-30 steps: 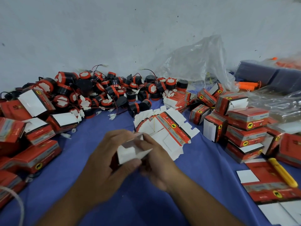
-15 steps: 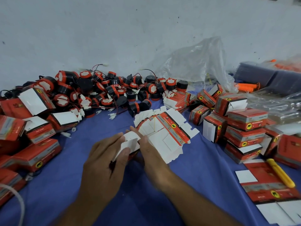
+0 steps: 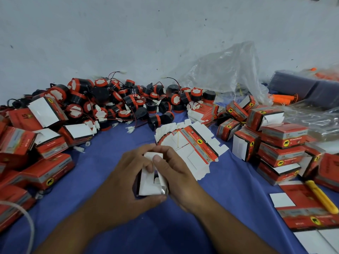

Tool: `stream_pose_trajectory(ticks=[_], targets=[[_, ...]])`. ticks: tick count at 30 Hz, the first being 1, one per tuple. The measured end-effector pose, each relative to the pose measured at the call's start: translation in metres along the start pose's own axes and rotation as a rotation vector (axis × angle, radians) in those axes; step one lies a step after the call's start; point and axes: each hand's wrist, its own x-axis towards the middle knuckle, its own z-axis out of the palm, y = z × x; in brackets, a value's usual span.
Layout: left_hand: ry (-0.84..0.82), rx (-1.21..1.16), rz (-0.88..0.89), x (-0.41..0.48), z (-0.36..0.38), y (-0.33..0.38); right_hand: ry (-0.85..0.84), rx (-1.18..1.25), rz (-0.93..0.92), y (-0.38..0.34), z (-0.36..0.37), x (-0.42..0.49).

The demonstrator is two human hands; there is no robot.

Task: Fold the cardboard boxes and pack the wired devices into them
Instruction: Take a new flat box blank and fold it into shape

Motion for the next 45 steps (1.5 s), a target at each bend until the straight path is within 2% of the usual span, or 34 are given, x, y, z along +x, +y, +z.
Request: stream_pose_trajectory(ticks=[4,8,11,15,18,24,29,45], targets=[[0.139,0.050,-0.048,-0.001,-0.005,0.001,0.014,0.002,0.089,0.002,0.000,0.003],[0.303,0.179,-0.144,0.000,-0.003,0.004,-0.123,0.114,0.160,-0.002,-0.003,0.002],[0.216,0.180,-0.109,-0.001,0.001,0.006,-0.112,0.175,0.109,-0.005,-0.004,0.002],[0.106,0.107,-0.056,-0.001,0.001,0.007,-0.058,0.073,0.025,-0.002,-0.006,0.003],[0.105,0.118,-0.018,-0.002,0.000,0.004,-0.037,-0.036,0.011,0.002,-0.003,0.003],[0.094,0.042,-0.062,-0.001,-0.004,0.001,-0.063,-0.196,-0.004,0.007,-0.001,0.003],[0.061,0.100,-0.020,0.000,-0.008,0.003,-0.083,-0.335,-0.056,0.008,-0.004,0.002],[0.076,0.192,0.064,0.002,-0.010,0.003,-0.081,-0.515,-0.035,0.007,-0.010,-0.002]])
